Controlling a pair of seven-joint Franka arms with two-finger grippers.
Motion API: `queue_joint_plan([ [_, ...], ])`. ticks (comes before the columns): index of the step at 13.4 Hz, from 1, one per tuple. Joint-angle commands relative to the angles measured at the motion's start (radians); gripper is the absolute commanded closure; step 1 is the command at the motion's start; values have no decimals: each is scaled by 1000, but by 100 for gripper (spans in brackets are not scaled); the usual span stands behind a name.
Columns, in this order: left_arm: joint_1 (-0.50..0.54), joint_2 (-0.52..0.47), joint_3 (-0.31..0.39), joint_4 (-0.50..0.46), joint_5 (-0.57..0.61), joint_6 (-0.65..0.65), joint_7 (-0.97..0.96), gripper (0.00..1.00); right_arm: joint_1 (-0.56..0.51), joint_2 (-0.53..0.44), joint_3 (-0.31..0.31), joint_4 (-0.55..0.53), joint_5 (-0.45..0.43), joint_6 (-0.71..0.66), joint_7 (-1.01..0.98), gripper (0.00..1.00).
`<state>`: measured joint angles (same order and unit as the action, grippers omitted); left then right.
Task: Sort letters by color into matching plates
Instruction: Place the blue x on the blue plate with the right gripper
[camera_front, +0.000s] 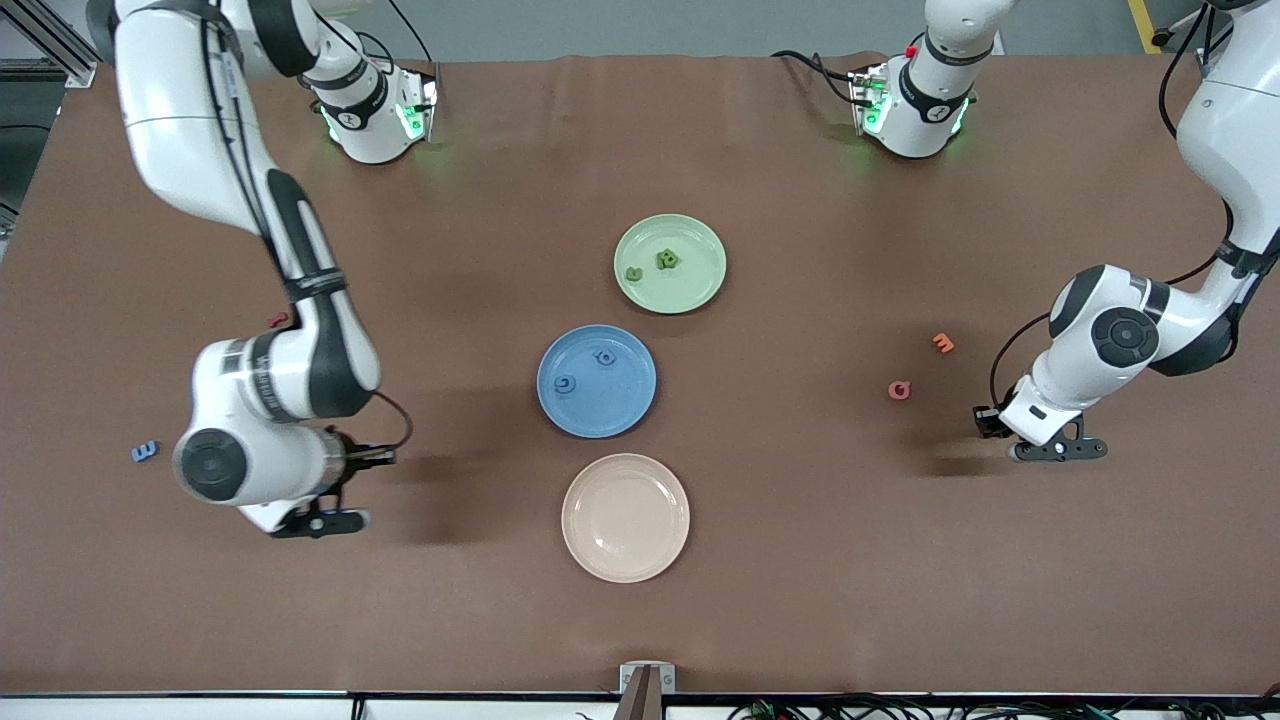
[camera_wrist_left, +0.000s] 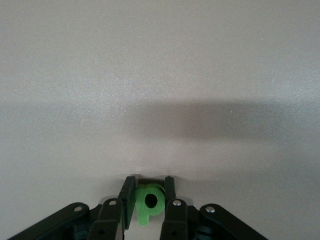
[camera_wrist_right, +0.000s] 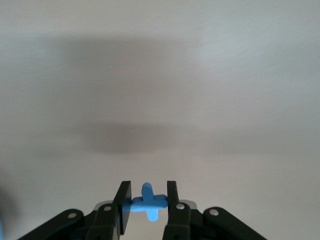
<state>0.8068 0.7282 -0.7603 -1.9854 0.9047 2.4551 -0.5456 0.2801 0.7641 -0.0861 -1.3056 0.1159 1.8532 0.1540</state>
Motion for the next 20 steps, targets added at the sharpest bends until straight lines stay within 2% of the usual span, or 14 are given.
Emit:
queue_joint_plan([
  [1, 0, -4, -7, 10, -4, 2, 10, 100, 103, -11, 9, -20, 74, 8, 218, 85],
  [3, 5, -33, -42, 2, -10, -19, 6, 100, 192, -5, 9, -20, 105, 46, 368, 85],
  [6, 9, -81, -129, 2, -44, -132, -2, 100, 301, 23, 8, -18, 102, 148, 562, 85],
  [10, 8, -84, -244, -4, -182, -203, -54, 100, 359, 66, 9, -18, 102, 267, 639, 84],
  [13, 3, -75, -333, -49, -185, -237, -221, 100, 381, 78, 8, -18, 100, 287, 654, 83],
  [14, -3, -70, -362, -68, -185, -235, -293, 100, 383, 78, 8, -18, 100, 288, 653, 78],
  [15, -9, -69, -396, -93, -185, -235, -362, 100, 383, 78, 8, -18, 100, 290, 653, 46],
  [16, -24, -70, -424, -111, -185, -237, -432, 100, 383, 78, 8, -18, 100, 288, 653, 4],
  [17, -43, -69, -453, -128, -184, -237, -518, 100, 383, 72, 8, -18, 100, 287, 653, 0],
  [18, -78, -69, -470, -136, -185, -235, -595, 100, 383, 61, 8, -18, 100, 272, 650, 0],
  [20, -205, -69, -471, -133, -185, -235, -774, 100, 375, 20, 2, -20, 93, 157, 647, 0],
])
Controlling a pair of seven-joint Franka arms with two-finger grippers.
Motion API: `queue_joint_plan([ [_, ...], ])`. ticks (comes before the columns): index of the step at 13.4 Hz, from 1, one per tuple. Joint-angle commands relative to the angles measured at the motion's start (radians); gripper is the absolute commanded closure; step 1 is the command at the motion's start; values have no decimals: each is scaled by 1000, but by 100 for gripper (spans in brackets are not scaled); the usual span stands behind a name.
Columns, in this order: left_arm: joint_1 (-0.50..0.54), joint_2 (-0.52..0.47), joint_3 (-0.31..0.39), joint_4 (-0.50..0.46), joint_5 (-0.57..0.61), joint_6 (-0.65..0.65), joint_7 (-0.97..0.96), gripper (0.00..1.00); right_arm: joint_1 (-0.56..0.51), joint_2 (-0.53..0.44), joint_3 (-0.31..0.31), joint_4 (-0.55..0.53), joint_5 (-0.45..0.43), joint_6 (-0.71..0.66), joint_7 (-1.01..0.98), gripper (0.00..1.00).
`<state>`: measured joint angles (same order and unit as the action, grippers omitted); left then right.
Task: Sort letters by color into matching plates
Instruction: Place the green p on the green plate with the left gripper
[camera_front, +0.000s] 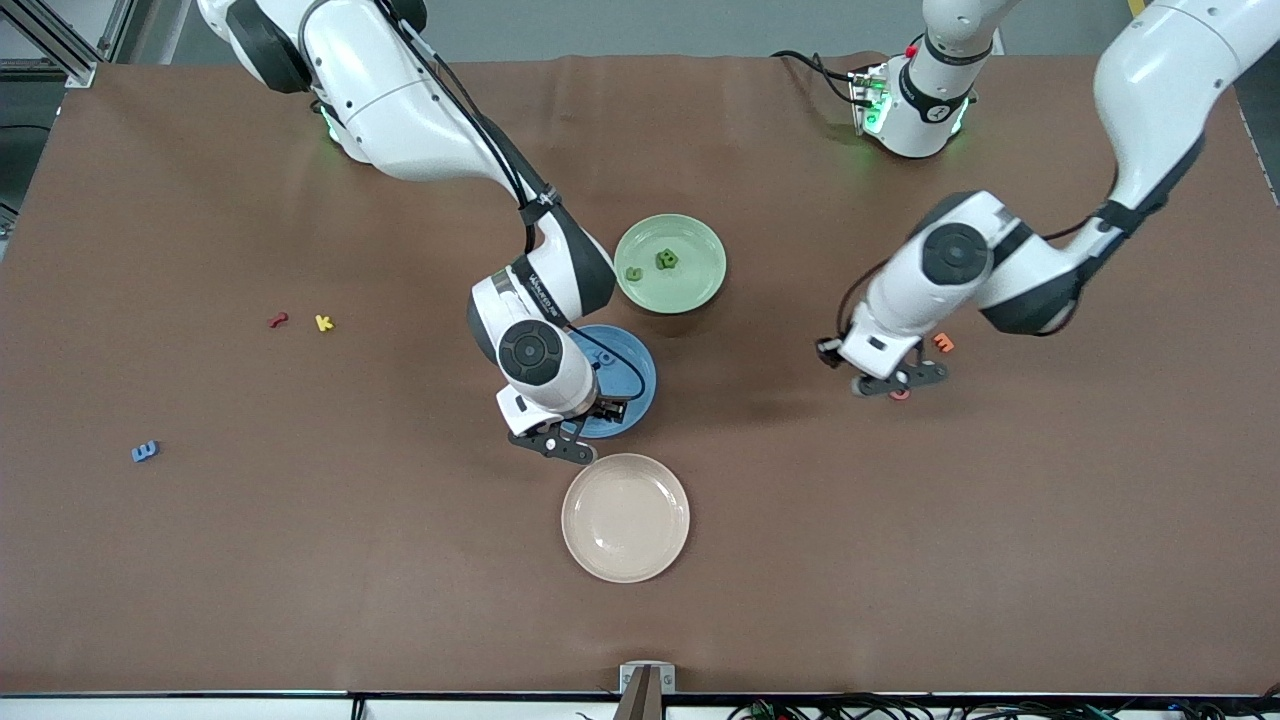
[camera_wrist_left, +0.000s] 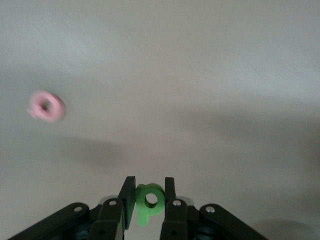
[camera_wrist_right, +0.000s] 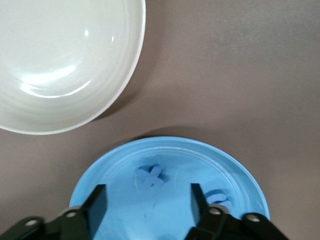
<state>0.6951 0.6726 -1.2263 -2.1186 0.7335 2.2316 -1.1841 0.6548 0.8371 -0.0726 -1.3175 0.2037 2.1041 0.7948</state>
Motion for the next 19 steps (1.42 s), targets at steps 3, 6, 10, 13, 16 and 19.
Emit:
queue_joint_plan([
  [3, -251, 4, -2, 9, -14, -3, -357, 100, -38, -142, -42, -11, -7, -252, -37, 0],
  [6, -382, 19, 14, 9, -13, 14, -517, 100, -113, -264, -50, -130, -7, -288, -185, 0],
  [10, -567, 21, 132, 17, 10, 60, -655, 100, -271, -407, -52, -302, -61, -285, -446, 0],
  [13, -715, 36, 238, 84, -6, 83, -704, 93, -452, -420, -52, -325, -93, -283, -703, 0],
  [16, -802, 53, 320, 138, -8, 83, -727, 22, -631, -414, -52, -322, -122, -265, -958, 0],
  [19, -813, 47, 343, 196, -9, 68, -718, 0, -786, -379, -50, -313, -147, -175, -1205, 0],
])
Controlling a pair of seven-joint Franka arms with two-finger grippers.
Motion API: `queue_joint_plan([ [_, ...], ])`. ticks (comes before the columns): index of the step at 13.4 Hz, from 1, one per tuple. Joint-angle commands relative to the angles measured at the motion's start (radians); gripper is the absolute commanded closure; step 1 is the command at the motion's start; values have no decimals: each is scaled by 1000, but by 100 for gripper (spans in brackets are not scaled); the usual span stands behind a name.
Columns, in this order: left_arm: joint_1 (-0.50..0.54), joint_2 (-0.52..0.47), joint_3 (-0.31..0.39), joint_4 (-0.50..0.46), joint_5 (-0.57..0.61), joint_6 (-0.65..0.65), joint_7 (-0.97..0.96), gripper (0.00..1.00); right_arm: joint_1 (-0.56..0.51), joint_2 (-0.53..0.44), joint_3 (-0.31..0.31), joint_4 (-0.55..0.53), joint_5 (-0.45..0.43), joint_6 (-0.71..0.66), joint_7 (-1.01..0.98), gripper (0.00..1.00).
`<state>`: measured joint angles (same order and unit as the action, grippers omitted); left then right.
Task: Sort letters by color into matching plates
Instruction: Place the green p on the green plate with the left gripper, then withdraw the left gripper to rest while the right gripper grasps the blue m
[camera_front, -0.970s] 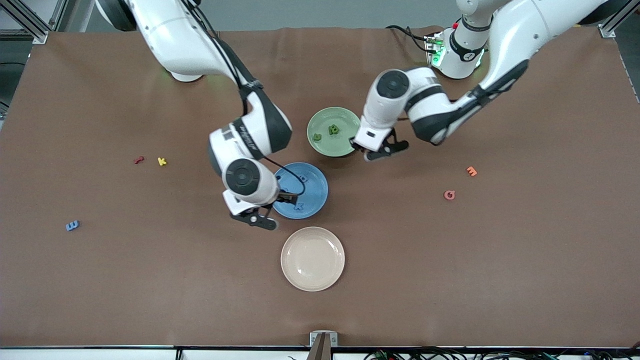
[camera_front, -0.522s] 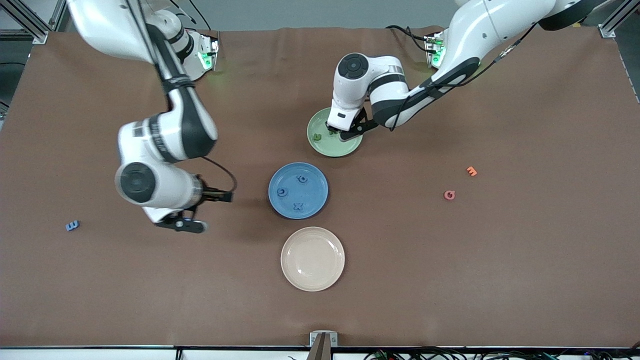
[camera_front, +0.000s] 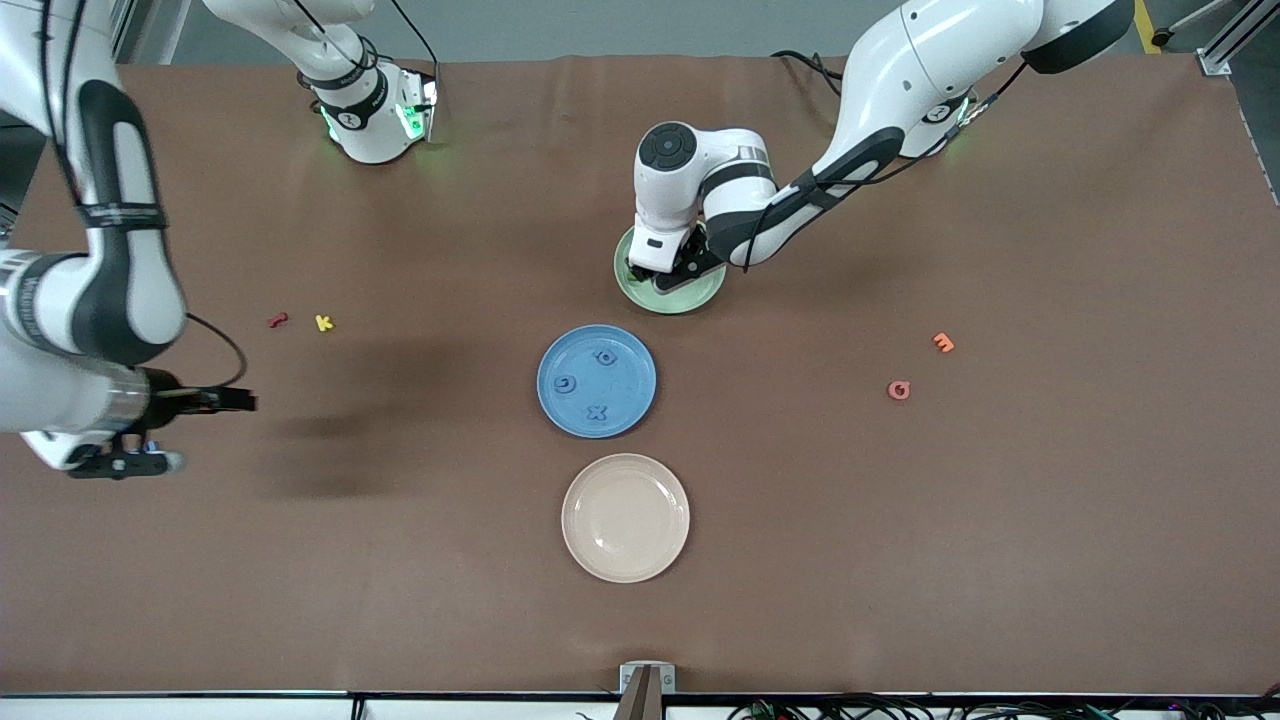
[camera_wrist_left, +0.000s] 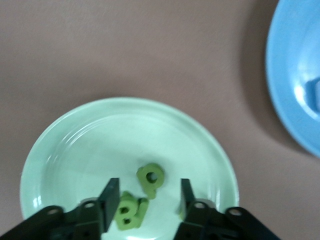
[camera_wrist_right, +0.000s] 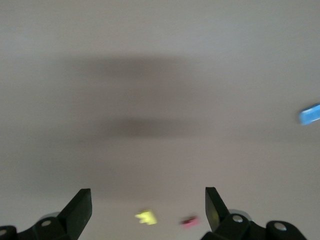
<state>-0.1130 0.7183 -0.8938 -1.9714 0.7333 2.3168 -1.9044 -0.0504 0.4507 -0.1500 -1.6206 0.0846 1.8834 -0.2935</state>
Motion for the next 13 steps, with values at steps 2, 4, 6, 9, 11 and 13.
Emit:
queue_joint_plan([
  [2, 36, -13, 12, 95, -8, -60, 27, 0, -153, 54, 27, -2, -29, 136, -278, 0],
  [4, 79, -16, 12, 185, -6, -146, 131, 0, -193, 94, 27, 8, -34, 201, -405, 0],
  [6, 125, -11, 12, 293, -6, -169, 195, 1, -233, 161, 27, 63, -36, 221, -571, 0],
  [9, 206, -10, 13, 367, -8, -169, 352, 1, -273, 278, 27, 201, -36, 239, -795, 0],
  [11, 284, -17, 18, 382, 3, -201, 474, 1, -298, 310, 27, 223, -32, 259, -826, 0],
  [13, 334, -20, 16, 455, -3, -297, 620, 1, -304, 330, 27, 225, -28, 269, -819, 0],
])
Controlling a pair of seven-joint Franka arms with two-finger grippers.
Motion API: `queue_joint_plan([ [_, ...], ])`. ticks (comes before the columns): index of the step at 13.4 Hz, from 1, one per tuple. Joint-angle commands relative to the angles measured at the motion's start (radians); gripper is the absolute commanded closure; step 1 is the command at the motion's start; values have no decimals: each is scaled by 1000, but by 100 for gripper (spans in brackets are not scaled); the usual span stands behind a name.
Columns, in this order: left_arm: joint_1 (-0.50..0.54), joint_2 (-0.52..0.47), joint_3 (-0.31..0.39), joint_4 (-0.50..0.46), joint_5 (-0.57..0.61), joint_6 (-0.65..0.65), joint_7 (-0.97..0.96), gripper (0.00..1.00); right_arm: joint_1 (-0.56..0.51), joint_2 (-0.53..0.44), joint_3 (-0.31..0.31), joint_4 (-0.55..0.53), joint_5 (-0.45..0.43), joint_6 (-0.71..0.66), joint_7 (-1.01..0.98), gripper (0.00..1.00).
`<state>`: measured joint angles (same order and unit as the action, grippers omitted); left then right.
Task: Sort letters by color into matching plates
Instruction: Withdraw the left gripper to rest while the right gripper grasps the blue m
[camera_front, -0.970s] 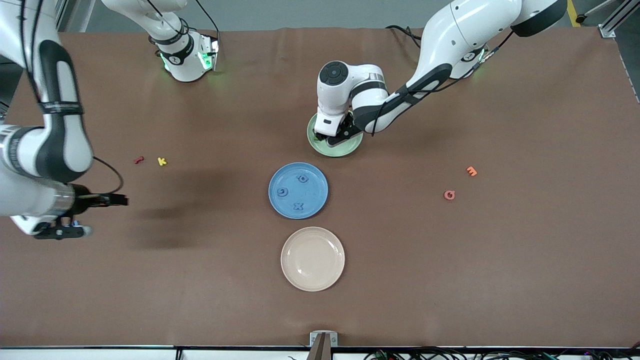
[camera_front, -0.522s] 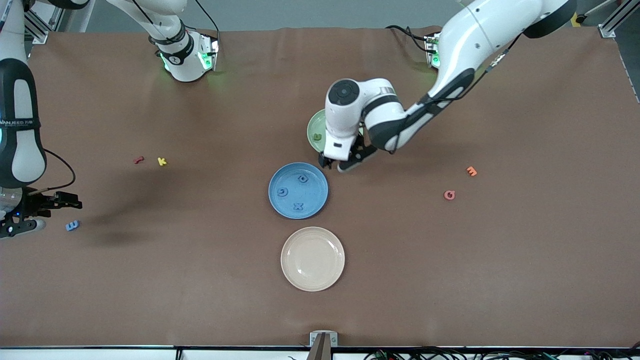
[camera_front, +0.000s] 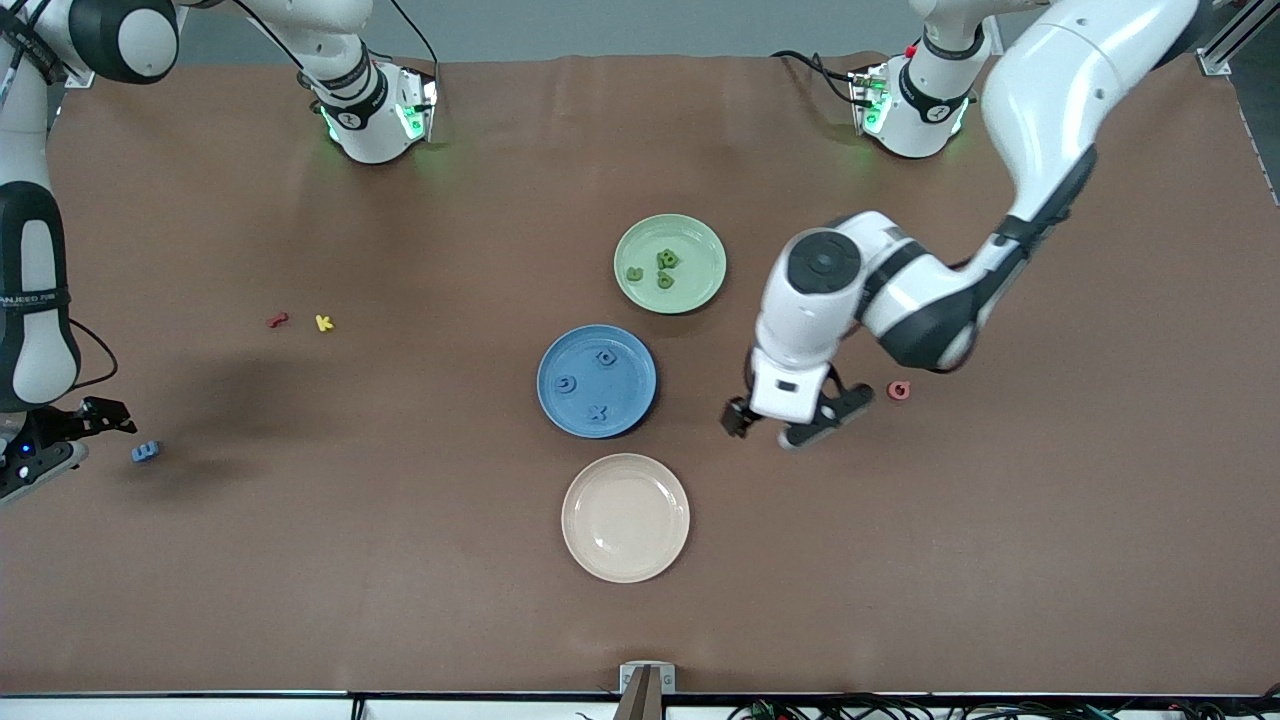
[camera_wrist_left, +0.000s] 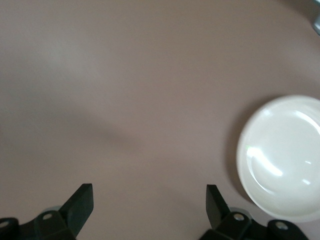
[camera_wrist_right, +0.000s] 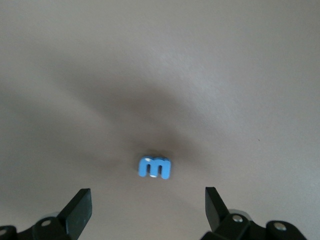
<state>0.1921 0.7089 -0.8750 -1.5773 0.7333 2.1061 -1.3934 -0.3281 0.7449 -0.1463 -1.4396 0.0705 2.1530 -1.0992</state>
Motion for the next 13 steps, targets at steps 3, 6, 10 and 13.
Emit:
queue_joint_plan([
  [3, 99, -31, -4, 125, -8, -182, 323, 1, -39, 86, 25, 44, -9, 62, -8, 0],
  [6, 190, -58, -12, 146, -75, -186, 499, 1, -39, 128, 28, 57, -6, 106, 10, 0],
  [10, 191, -90, 51, 207, -155, -251, 655, 0, -34, 152, 30, 64, 5, 107, 16, 0],
  [13, 97, -210, 291, 207, -344, -252, 879, 0, -35, 169, 30, 65, 11, 108, 15, 0],
])
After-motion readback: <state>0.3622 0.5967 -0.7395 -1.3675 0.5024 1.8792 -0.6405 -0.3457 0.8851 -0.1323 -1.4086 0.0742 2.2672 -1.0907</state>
